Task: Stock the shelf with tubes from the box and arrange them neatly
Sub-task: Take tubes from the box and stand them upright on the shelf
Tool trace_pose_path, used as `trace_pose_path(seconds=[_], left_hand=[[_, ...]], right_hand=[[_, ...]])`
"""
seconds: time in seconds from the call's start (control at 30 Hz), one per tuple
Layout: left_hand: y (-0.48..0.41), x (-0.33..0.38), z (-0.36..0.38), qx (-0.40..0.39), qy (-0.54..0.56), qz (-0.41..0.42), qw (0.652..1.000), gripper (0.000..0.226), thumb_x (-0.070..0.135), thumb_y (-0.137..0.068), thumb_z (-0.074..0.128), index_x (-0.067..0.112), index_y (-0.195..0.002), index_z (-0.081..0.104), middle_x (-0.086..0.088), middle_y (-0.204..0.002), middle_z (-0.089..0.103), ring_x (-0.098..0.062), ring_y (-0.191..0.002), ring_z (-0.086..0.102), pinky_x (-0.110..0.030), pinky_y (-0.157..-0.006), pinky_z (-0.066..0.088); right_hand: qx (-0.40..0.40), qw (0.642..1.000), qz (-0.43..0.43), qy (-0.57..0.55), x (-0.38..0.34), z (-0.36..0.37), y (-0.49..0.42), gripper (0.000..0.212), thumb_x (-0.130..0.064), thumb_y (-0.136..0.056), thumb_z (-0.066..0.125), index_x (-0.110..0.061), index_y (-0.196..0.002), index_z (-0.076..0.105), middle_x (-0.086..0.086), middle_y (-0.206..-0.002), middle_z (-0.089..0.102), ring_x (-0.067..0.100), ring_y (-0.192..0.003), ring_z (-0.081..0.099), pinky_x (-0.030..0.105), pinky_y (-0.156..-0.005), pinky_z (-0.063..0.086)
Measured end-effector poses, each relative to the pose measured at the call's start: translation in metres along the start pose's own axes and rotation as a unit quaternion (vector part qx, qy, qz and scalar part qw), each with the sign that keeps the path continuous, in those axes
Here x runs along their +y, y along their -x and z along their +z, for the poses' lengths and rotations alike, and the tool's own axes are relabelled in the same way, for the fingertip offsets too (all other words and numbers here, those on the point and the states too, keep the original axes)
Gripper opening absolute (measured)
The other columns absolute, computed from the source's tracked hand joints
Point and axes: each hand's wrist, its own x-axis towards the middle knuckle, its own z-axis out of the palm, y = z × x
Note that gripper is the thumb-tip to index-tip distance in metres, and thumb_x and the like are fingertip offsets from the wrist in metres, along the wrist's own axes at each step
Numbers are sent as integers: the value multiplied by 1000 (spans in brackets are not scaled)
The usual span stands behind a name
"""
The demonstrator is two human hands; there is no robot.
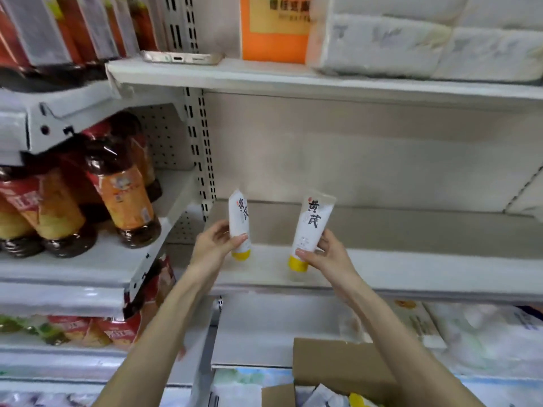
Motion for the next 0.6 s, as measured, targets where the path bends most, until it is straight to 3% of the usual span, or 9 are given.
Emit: trace_pose_path(seconds=[0.1,0.27,0.4,0.5,0.6], left_hand=[[-32,-6,-12,17,2,1,1000,37,-9,-77,67,6,-110,58,-2,-100,67,-5,-86,65,-12,-72,50],[-70,-22,-16,29,-28,7,999,33,-10,-76,67,9,-102,60,0,-90,67,-5,-77,64,-10,-66,48],[-91,-39,-19,24,-40,8,999,33,-12,-76,66,4,-104,57,15,-88,69,-9,-83,61,-13,-70,48],[-104,-49,-22,42,-59,7,997,34,-6,-77,69,8,-105,58,-6,-98,66,-14,-85,61,-17,-70,50],[-118,-56,-21,57,-75,17,995,38,-10,-75,68,9,-106,57,-9,-98,63,-5,-80,61,-19,-71,49]], right_hand=[[6,1000,-12,16,10,18,-36,47,13,-76,67,-15,-109,48,1,-102,63,1,-81,65,15,-65,51],[51,997,-32,54,26,40,-81,47,15,-71,69,-20,-95,47,8,-97,62,15,-81,62,15,-62,51],[61,996,-33,59,43,50,-107,46,15,-70,69,-15,-98,47,8,-98,62,19,-85,60,18,-59,52],[61,997,-23,52,55,55,-122,45,13,-69,70,-22,-90,50,0,-92,63,16,-83,60,19,-62,51],[63,996,-23,51,60,61,-140,46,8,-65,73,-25,-91,54,0,-93,65,15,-82,61,26,-66,51]])
